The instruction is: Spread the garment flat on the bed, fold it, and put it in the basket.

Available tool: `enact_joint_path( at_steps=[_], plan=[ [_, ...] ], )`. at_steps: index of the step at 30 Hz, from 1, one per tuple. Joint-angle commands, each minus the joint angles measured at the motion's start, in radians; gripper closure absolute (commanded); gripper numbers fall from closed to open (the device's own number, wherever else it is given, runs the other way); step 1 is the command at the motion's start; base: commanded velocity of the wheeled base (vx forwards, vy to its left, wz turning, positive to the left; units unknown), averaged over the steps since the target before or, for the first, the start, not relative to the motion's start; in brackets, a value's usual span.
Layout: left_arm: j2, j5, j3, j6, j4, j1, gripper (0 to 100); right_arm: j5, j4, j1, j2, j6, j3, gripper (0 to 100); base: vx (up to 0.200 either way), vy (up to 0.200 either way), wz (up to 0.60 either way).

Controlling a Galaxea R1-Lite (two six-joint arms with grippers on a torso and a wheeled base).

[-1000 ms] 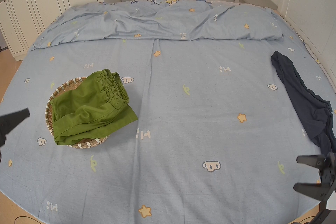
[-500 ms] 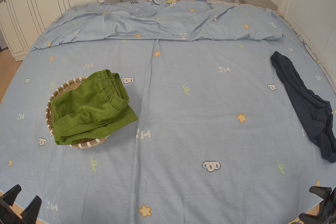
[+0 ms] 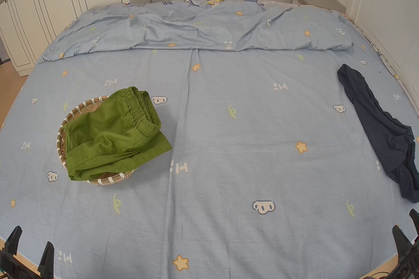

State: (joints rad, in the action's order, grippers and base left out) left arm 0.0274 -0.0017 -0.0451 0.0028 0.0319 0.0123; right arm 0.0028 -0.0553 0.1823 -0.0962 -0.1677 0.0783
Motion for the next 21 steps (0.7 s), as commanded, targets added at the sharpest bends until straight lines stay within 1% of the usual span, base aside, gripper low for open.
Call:
enact_joint_path(
  at_steps=[1, 2, 3, 5, 6, 7, 8, 9, 10, 11, 12, 14, 15, 16, 17, 19, 20, 21],
  plan=[
    [-0.027, 0.016, 0.045, 0.022, -0.035, -0.008, 0, -0.072, 0.048, -0.001, 0.006, -0.015, -0.054, 0, 0.000, 0.000, 0.00],
    [-0.027, 0.016, 0.045, 0.023, -0.035, -0.008, 0, -0.107, 0.037, -0.001, 0.006, -0.019, -0.049, 0, 0.000, 0.000, 0.00],
    [-0.027, 0.016, 0.045, 0.023, -0.035, -0.008, 0, -0.116, 0.031, -0.001, 0.006, -0.023, -0.046, 0, 0.000, 0.000, 0.00],
    [-0.027, 0.017, 0.045, 0.026, -0.035, -0.006, 0, -0.122, 0.023, -0.020, 0.004, -0.012, -0.043, 0, 0.000, 0.000, 0.00],
    [-0.027, 0.023, 0.045, 0.025, -0.037, -0.005, 0, -0.124, 0.023, -0.075, 0.003, 0.004, -0.041, 0, 0.000, 0.000, 0.00],
    [-0.027, 0.023, 0.045, 0.025, -0.037, -0.005, 0, -0.124, 0.023, -0.075, 0.003, 0.004, -0.041, 0, 0.000, 0.000, 0.00],
    [-0.027, 0.025, 0.045, 0.022, -0.037, -0.006, 0, -0.116, 0.022, -0.132, 0.013, 0.043, -0.041, 0, 0.000, 0.000, 0.00],
    [-0.027, 0.023, 0.045, 0.020, -0.035, -0.008, 0, -0.089, 0.032, -0.205, 0.092, 0.140, -0.049, 0, 0.000, 0.000, 0.00],
    [-0.027, 0.023, 0.045, 0.020, -0.035, -0.008, 0, -0.086, 0.032, -0.204, 0.096, 0.148, -0.048, 0, 0.000, 0.000, 0.00],
    [-0.027, 0.025, 0.045, 0.019, -0.035, -0.008, 0, -0.083, 0.038, -0.188, 0.096, 0.195, -0.052, 0, 0.000, 0.000, 0.00],
    [-0.027, 0.023, 0.045, 0.010, -0.035, -0.008, 0, -0.083, 0.051, -0.184, 0.096, 0.206, -0.054, 0, 0.000, 0.000, 0.00],
    [-0.027, 0.020, 0.045, 0.008, -0.037, -0.008, 0, -0.076, 0.046, -0.182, 0.096, 0.177, -0.054, 0, 0.000, 0.000, 0.00],
    [-0.027, 0.020, 0.045, 0.008, -0.037, -0.008, 0, -0.076, 0.037, -0.182, 0.096, 0.132, -0.051, 0, 0.000, 0.000, 0.00],
    [-0.027, 0.020, 0.045, 0.008, -0.037, -0.008, 0, -0.076, 0.037, -0.182, 0.096, 0.132, -0.051, 0, 0.000, 0.000, 0.00],
    [-0.027, 0.022, 0.045, 0.006, -0.037, -0.008, 0, -0.053, 0.003, -0.173, 0.084, 0.059, -0.041, 0, 0.000, 0.000, 0.00],
    [-0.027, 0.022, 0.045, 0.006, -0.037, -0.008, 0, -0.044, -0.005, -0.172, 0.073, 0.043, -0.038, 0, 0.000, 0.000, 0.00],
    [-0.027, 0.022, 0.045, 0.006, -0.037, -0.008, 0, -0.030, -0.006, -0.182, 0.082, 0.043, -0.037, 0, 0.000, 0.000, 0.00],
    [-0.027, 0.022, 0.045, 0.006, -0.037, -0.008, 0, -0.032, -0.001, -0.184, 0.090, 0.050, -0.038, 0, 0.000, 0.000, 0.00]
  ],
)
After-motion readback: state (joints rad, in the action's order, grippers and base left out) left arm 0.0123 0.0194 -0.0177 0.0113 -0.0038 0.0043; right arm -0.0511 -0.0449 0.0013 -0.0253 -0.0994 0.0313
